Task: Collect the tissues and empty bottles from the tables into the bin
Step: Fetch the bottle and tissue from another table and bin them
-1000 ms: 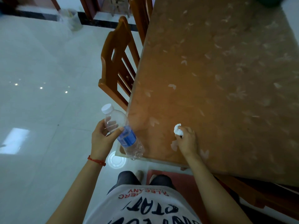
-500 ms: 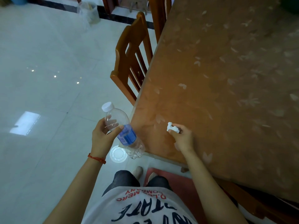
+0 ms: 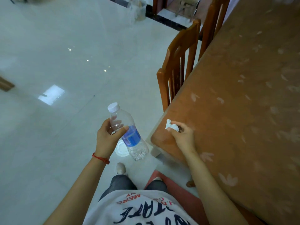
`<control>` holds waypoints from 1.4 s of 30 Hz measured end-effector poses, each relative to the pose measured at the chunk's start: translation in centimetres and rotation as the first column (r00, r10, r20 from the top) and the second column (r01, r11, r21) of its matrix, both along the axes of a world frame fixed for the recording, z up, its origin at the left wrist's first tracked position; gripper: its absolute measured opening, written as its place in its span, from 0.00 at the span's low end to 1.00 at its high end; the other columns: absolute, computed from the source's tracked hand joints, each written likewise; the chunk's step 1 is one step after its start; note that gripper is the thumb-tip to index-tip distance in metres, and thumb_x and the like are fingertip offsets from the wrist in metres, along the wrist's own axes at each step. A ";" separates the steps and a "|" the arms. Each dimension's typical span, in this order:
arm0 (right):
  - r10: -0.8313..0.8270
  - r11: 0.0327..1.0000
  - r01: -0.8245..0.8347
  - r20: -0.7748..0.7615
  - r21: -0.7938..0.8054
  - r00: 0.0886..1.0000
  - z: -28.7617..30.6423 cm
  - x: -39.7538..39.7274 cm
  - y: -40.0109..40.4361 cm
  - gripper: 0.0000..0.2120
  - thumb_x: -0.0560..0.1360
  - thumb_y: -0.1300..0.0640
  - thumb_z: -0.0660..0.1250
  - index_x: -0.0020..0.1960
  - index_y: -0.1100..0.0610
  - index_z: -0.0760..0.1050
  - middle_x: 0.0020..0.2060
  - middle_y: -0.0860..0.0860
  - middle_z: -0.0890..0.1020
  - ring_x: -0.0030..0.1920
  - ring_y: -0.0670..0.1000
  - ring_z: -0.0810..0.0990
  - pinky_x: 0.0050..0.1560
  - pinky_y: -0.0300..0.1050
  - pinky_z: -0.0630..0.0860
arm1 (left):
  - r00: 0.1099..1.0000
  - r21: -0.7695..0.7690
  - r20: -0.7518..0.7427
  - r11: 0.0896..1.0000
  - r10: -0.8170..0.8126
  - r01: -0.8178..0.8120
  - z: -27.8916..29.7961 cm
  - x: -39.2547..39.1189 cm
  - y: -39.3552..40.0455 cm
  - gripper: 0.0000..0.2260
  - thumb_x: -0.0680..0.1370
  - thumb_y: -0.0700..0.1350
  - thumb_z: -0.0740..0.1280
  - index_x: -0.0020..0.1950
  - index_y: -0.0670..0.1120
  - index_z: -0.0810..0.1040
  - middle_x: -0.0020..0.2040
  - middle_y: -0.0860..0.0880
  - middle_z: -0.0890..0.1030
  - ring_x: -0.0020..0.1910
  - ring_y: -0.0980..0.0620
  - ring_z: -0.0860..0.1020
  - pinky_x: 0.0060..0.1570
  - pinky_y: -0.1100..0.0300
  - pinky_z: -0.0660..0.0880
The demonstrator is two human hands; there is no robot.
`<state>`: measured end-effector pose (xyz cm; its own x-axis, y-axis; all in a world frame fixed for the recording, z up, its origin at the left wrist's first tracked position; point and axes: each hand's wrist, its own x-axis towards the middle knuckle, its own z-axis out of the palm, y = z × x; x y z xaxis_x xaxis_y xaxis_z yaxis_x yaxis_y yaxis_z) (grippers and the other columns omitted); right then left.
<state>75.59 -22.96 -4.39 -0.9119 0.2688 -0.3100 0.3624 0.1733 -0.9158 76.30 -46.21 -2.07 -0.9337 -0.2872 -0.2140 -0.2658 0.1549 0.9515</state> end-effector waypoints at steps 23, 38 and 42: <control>0.204 0.978 -0.205 0.031 0.045 0.979 1.0 -13.5 -27.8 0.09 0.68 0.62 0.73 0.46 0.52 0.78 0.41 0.46 0.81 0.43 0.46 0.79 0.47 0.40 0.75 | 0.957 0.033 -0.001 0.956 0.291 -0.291 -0.7 -8.2 -27.9 0.18 0.71 0.35 0.70 0.60 0.43 0.72 0.51 0.45 0.78 0.45 0.59 0.77 0.40 0.76 0.74; 0.196 0.980 -0.196 0.019 -0.018 0.980 0.0 -31.1 -31.3 0.10 0.68 0.63 0.73 0.46 0.51 0.79 0.42 0.45 0.82 0.46 0.47 0.81 0.49 0.41 0.76 | 0.952 0.062 0.017 0.950 0.307 -0.307 -1.0 -26.3 -31.4 0.16 0.68 0.38 0.73 0.54 0.44 0.75 0.47 0.48 0.79 0.43 0.57 0.78 0.40 0.72 0.75; 0.123 0.992 -0.122 0.009 -0.022 0.992 0.2 -35.8 -30.5 0.10 0.68 0.63 0.73 0.46 0.52 0.78 0.41 0.44 0.81 0.44 0.46 0.80 0.47 0.39 0.76 | 0.969 0.062 0.005 0.967 0.245 -0.245 -0.3 -32.9 -31.0 0.15 0.71 0.37 0.71 0.56 0.43 0.74 0.50 0.46 0.79 0.46 0.52 0.78 0.44 0.67 0.74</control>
<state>39.76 -53.51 -4.19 -0.9343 0.1484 -0.3240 0.3490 0.1972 -0.9161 43.40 -77.17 -2.39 -0.8370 -0.4938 -0.2360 -0.2854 0.0260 0.9580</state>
